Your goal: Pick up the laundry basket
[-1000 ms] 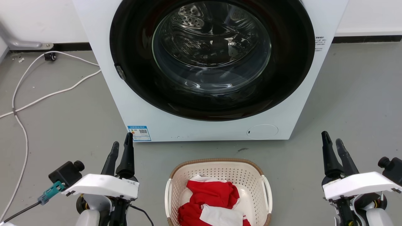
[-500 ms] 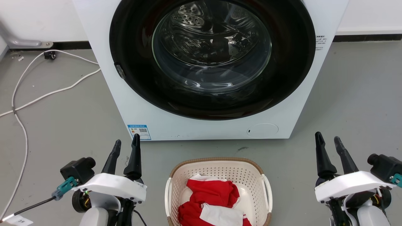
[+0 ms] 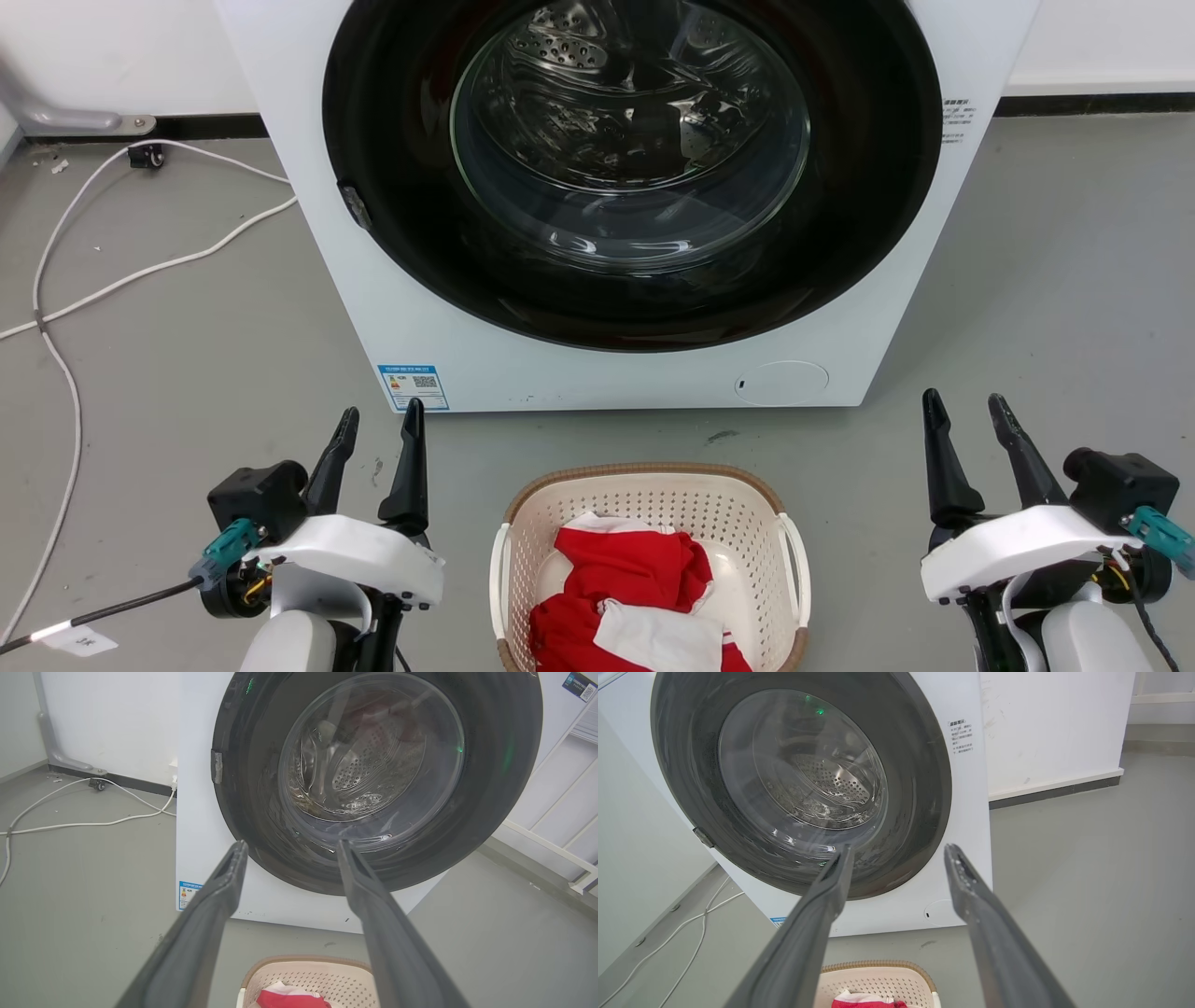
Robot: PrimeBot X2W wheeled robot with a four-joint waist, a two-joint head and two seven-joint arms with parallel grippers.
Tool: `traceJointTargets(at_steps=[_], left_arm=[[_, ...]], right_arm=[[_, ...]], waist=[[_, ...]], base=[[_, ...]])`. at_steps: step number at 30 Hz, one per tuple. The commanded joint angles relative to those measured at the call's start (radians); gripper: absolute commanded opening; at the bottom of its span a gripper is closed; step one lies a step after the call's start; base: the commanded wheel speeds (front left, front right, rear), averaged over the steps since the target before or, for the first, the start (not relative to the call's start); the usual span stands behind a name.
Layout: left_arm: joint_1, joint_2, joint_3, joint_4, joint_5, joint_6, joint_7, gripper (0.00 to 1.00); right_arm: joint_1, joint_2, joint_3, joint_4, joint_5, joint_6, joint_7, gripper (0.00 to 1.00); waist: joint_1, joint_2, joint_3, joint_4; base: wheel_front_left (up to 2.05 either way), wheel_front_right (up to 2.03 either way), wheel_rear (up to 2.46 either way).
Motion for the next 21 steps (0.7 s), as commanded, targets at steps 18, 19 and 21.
traceJointTargets(at_steps=[18, 19, 21], left_arm=[[-0.016, 0.023, -0.015, 0.012, 0.177, 0.045, -0.049, 1.00], [-0.016, 0.023, -0.015, 0.013, 0.185, 0.046, -0.051, 1.00], [-0.015, 0.025, -0.015, 0.014, 0.201, 0.050, -0.054, 1.00]], right_arm=[[-0.026, 0.005, -0.014, 0.023, -0.215, 0.000, -0.040, 1.00], [-0.025, 0.006, -0.013, 0.022, -0.221, 0.000, -0.040, 1.00], [-0.023, 0.006, -0.010, 0.019, -0.233, 0.000, -0.041, 1.00]], waist=[[0.0000, 0.0000, 0.008, -0.003], [0.0000, 0.0000, 0.008, -0.003], [0.0000, 0.0000, 0.008, -0.003]], base=[[0.00, 0.00, 0.00], [0.00, 0.00, 0.00], [0.00, 0.00, 0.00]])
